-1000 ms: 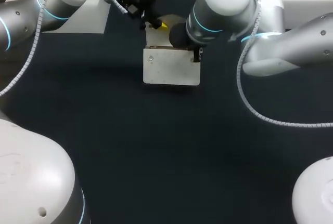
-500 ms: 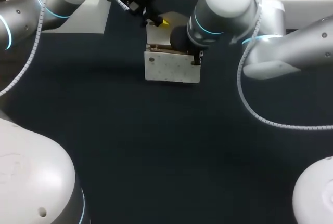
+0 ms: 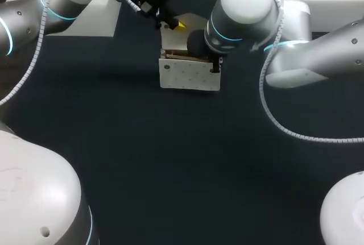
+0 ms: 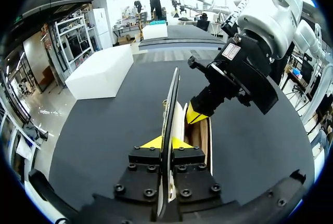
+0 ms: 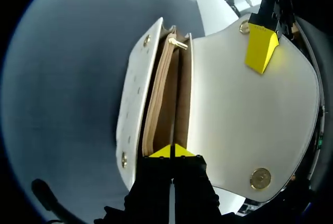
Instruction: Pick up the bag, open it, inspect its contents, close it, and place it on the opposite side
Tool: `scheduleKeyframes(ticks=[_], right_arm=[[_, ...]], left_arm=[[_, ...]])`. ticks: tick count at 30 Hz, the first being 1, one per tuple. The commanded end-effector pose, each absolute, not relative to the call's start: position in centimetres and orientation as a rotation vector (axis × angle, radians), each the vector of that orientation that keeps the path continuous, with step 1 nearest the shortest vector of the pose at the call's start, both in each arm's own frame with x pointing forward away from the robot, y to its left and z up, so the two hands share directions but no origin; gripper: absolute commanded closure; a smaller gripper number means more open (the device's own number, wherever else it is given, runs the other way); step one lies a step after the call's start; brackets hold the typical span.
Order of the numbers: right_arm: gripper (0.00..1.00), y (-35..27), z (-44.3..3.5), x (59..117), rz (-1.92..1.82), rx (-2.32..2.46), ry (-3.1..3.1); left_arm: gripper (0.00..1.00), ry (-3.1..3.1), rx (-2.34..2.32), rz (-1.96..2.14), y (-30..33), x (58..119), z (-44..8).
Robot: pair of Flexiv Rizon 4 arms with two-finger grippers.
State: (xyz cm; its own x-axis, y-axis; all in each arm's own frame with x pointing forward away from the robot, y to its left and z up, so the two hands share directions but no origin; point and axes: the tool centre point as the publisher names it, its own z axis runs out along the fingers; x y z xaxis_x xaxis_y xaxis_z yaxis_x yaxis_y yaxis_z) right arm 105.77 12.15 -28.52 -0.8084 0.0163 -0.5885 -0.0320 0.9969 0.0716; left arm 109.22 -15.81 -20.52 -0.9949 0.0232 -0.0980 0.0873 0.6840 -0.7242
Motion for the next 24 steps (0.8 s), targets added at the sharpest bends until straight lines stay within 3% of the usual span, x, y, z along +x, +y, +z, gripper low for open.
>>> scheduleKeyframes(ticks=[1, 24], right_arm=[[1.00, 12.7, -28.8, 106.6, 0.089, 0.004, 2.511], [1.00, 12.8, -31.5, 105.9, 0.039, 0.017, 2.612]], left_arm=[[1.00, 2.804, 0.094, -1.220, -15.7, 109.0, -20.3], [1.00, 2.852, -0.008, -1.380, -15.3, 109.7, -20.9]])
